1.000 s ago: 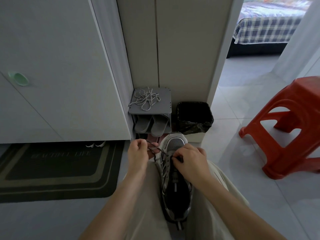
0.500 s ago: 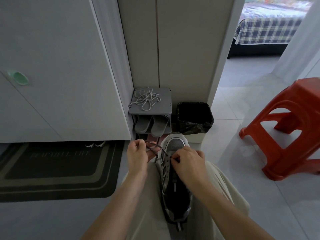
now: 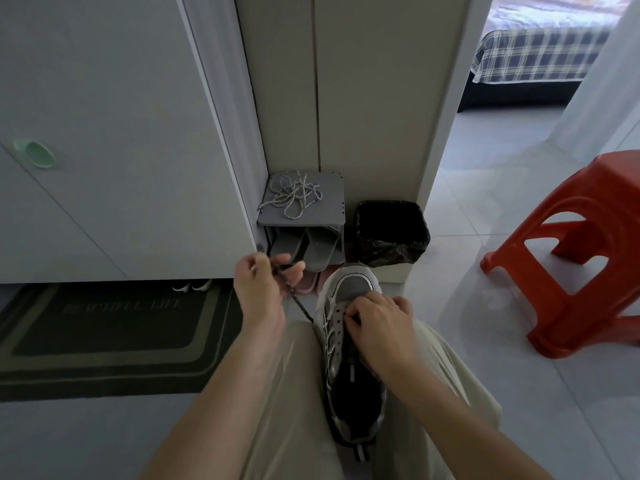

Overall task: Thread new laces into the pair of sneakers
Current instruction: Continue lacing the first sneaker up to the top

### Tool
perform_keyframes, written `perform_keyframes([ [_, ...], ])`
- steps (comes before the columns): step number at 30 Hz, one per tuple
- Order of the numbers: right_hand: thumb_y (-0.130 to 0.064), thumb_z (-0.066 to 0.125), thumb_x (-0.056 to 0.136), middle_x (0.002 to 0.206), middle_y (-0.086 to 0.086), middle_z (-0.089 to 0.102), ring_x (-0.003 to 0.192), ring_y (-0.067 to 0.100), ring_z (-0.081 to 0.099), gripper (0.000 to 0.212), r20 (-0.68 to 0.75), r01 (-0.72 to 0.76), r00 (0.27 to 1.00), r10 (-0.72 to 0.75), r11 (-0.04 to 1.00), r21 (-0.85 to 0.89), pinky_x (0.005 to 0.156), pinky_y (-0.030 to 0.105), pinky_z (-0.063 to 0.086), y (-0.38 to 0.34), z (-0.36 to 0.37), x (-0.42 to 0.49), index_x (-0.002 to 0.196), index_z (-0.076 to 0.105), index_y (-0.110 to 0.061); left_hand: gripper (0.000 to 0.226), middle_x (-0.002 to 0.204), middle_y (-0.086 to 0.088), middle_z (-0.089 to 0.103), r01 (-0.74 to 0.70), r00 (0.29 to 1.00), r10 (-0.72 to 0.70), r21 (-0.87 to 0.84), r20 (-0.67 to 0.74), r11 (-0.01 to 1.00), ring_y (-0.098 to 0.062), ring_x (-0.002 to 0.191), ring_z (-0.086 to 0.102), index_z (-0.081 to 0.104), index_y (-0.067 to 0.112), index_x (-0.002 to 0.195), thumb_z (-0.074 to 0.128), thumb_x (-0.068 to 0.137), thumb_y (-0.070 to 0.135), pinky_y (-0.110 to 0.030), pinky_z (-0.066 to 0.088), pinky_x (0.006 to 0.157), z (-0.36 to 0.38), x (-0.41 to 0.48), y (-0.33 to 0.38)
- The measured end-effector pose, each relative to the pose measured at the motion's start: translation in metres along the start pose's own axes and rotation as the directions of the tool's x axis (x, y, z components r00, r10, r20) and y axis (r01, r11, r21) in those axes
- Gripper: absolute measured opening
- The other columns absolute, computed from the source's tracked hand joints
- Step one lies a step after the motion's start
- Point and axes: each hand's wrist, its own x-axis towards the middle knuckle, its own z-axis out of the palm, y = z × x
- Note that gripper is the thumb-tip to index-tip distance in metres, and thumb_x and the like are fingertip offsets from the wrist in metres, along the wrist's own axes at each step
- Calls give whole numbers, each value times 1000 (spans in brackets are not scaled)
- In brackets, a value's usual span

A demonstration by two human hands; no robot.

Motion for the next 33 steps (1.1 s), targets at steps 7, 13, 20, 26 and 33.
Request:
perform_keyframes([
  [7,-41,63,81,78,-13,54,79,12,55,17,144,-139,985,96,935,325,84,38,46,-8,-35,36,93,61,-30,11,85,-16,69,50,966,-101,213,238,976,-25,64,70,46,5,99,41,101,15,-34,56,55,25,4,21],
  [13,-41,63,81,57,-10,47,67,15,49,36,199,-89,980,18,931,354,76,35,39,-43,-20,70,56,43,-26,11,76,-10,70,71,953,-92,84,290,994,-21,59,65,50,6,97,45,100,15,-32,52,54,64,5,51],
  [20,-35,60,86,68,-2,63,74,20,57,22,237,-199,959,153,962,185,81,35,37,13,-27,127,73,63,-18,13,66,-4,60,-301,942,268,156,204,941,-9,37,39,45,14,84,46,97,12,-17,22,35,87,76,141],
  [26,-23,61,84,63,1,62,66,20,60,22,260,-405,895,363,904,133,56,26,43,104,-32,155,62,64,-20,12,71,-3,61,-352,935,314,336,165,874,-8,39,39,45,17,84,47,96,17,-17,23,35,89,132,143],
  [33,-14,66,87,76,10,71,67,21,69,9,244,-430,902,355,708,560,71,35,57,126,-51,187,78,67,-11,19,74,-3,62,-373,907,140,606,396,703,-5,46,48,56,17,75,56,93,11,-15,34,37,117,155,55],
])
